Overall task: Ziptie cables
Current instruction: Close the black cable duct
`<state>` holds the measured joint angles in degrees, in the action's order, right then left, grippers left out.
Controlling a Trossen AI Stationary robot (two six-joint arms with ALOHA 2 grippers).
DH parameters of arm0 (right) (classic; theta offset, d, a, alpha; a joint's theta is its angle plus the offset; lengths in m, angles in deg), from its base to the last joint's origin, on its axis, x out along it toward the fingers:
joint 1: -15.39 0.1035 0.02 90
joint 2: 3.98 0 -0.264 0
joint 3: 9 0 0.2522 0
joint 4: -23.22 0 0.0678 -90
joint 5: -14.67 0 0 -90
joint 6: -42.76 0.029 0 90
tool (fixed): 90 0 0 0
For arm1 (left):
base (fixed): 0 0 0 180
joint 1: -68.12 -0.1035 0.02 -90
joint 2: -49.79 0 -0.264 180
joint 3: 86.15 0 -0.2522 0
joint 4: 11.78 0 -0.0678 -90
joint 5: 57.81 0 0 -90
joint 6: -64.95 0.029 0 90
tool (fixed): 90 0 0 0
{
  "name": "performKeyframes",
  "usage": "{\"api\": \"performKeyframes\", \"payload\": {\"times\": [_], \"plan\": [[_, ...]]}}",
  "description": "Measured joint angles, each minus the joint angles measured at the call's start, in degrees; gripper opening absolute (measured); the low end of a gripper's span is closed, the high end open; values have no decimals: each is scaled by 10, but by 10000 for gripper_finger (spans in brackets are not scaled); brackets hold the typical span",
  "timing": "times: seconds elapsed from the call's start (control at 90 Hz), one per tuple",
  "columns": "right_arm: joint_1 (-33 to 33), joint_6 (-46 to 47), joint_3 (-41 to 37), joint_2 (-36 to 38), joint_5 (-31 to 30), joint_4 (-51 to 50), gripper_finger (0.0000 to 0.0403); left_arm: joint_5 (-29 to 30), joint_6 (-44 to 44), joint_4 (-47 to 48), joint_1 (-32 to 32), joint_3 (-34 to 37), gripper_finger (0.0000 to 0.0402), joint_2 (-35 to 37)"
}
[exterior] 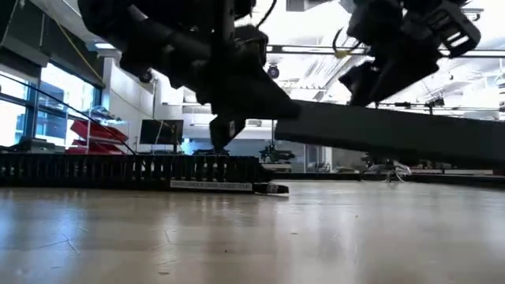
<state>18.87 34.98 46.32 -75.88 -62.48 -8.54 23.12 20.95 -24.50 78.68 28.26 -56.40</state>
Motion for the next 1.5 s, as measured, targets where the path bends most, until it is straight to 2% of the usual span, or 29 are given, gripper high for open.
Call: {"api": "performKeyframes", "payload": {"times": [0.233, 0.411, 0.5, 0.722, 0.889, 1.067, 1.267, 1.5], "plan": [[69, 64, -25, -5, -11, 40, 215, 14, -122, 57, -5, 0, 0, 0], [150, 98, -58, -5, -137, 102, 216, 21, -145, 103, -5, 1, 1, 0], [175, 117, -71, -5, -175, 126, 216, 21, -153, 104, -5, 1, 7, 0], [194, 166, -97, -5, -193, 162, 216, 26, -153, 125, -5, 1, 73, 0], [195, 221, -155, -5, -204, 261, 216, 31, -140, 125, -8, 1, 120, 0], [205, 212, -211, -6, -225, 354, 216, 38, -128, 124, -8, 1, 144, 0], [221, 183, -223, -6, -273, 367, 217, 36, -128, 126, -8, 1, 169, 0], [222, 178, -223, -6, -274, 367, 251, 36, -127, 128, -11, 1, 211, 0]]}}
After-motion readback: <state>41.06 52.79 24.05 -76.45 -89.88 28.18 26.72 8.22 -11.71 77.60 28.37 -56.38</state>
